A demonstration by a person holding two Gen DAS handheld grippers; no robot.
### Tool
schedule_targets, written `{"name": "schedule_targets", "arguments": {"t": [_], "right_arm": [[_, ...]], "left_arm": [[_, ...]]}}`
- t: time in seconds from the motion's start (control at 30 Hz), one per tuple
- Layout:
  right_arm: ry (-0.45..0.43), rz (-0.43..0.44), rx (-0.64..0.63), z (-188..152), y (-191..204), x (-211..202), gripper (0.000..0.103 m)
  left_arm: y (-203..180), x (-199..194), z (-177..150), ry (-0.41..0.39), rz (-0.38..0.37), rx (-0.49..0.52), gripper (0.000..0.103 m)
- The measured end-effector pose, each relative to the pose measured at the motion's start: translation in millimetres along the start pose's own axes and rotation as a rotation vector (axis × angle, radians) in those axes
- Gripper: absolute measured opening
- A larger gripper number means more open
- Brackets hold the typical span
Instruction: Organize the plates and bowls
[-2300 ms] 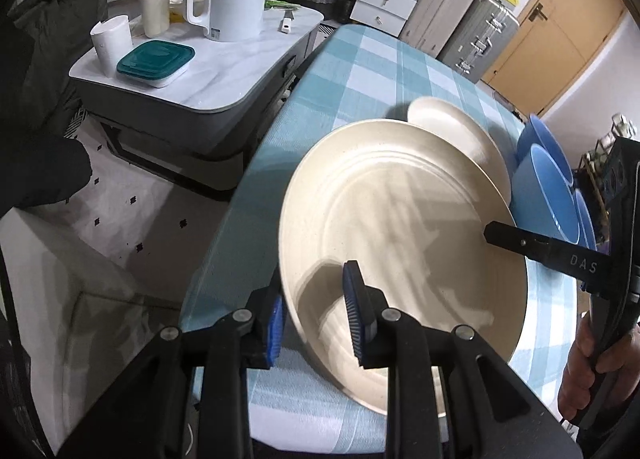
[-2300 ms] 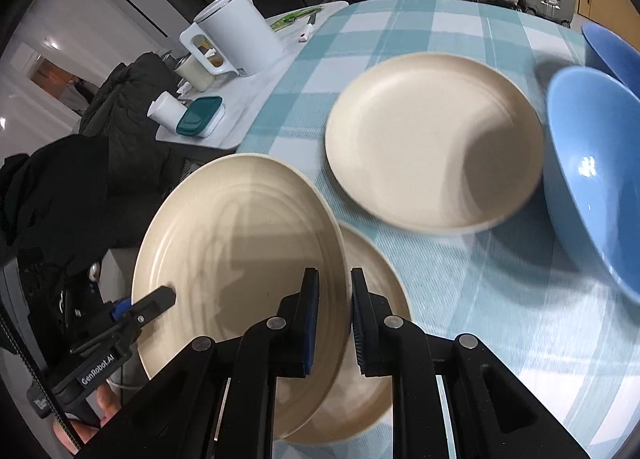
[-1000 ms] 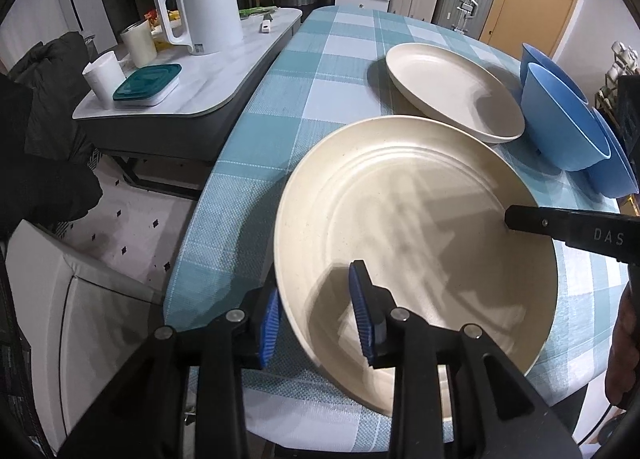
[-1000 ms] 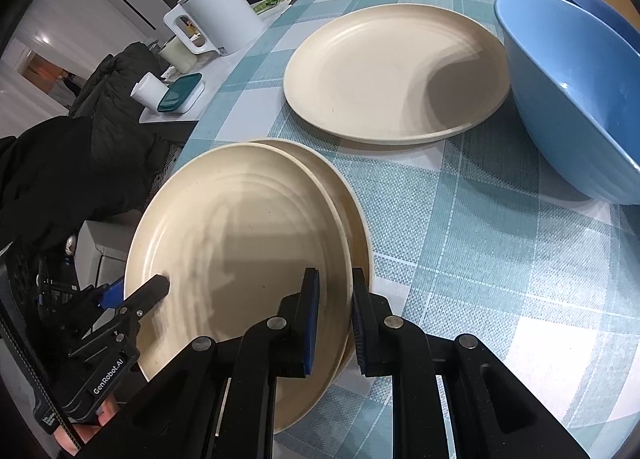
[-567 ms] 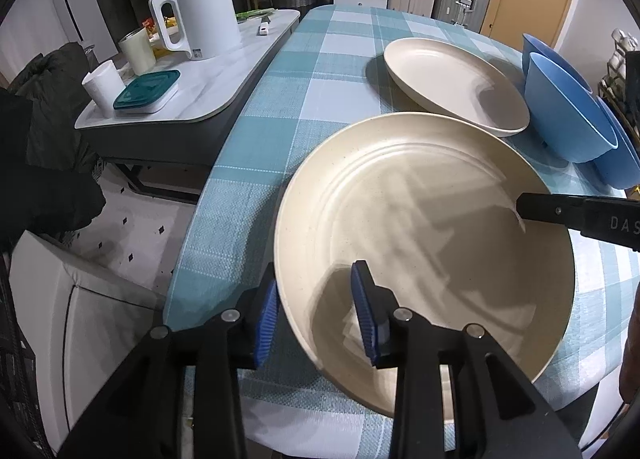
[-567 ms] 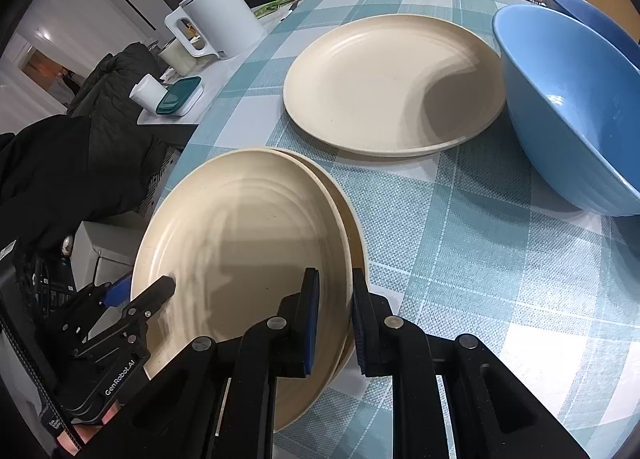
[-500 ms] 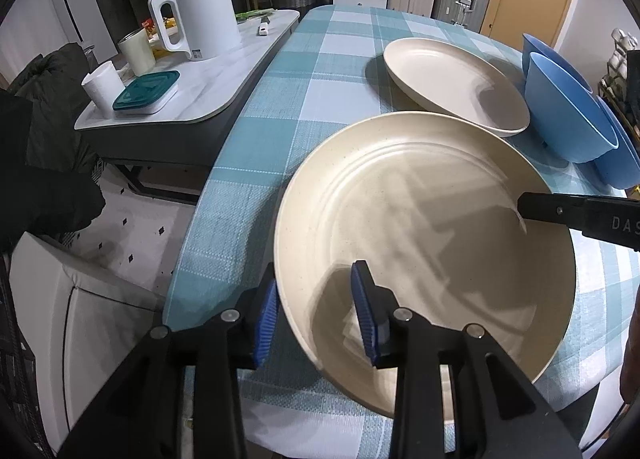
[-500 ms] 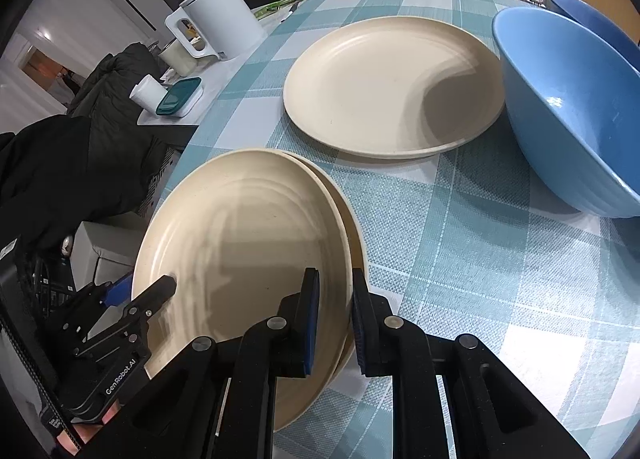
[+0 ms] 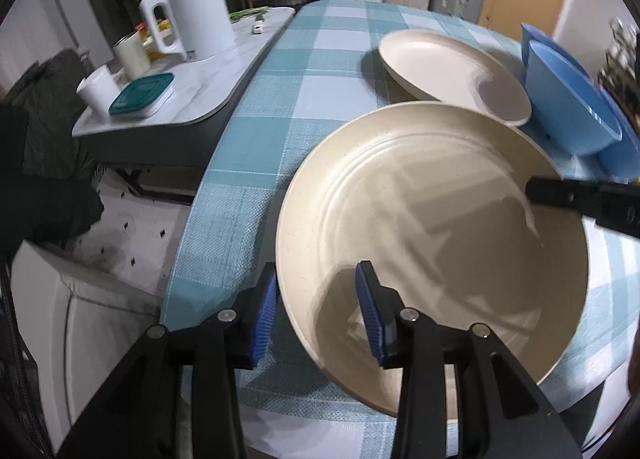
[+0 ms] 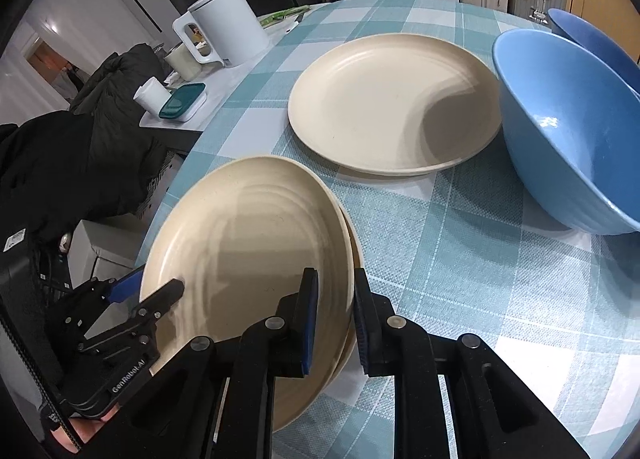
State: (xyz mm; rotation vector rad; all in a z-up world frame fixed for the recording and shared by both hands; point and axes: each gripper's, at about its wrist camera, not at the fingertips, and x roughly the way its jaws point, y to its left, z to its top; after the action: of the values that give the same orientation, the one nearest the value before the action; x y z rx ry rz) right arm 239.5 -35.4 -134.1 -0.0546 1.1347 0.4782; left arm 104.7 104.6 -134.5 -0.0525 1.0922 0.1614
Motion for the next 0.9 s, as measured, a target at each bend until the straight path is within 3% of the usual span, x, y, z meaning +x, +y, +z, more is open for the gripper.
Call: {"name": "schedule_targets", "arguments": {"t": [0.3,0.5,0.73,0.9], "right_arm": [[-0.004,0.006,-0.001,0,-3,-2,0.018],[-0.018,0.004,-0.007,0,-2,-7,0.018],[-0.020,-0.039,-0.044,-5,4,0,0.020],[-0.021,-0.120,-0.159,-11,20,5,0.028]], "left_arm": [[-1,5,0,0.007,0.002,0.000,0.042],[7,8,0,0.008,-0.028,-0.029,0.049],[4,7,-3,-0.006,-0.009,-0.018,0.049],[4,7,-3,-0.003,0.004,-0.016,0.048]]}}
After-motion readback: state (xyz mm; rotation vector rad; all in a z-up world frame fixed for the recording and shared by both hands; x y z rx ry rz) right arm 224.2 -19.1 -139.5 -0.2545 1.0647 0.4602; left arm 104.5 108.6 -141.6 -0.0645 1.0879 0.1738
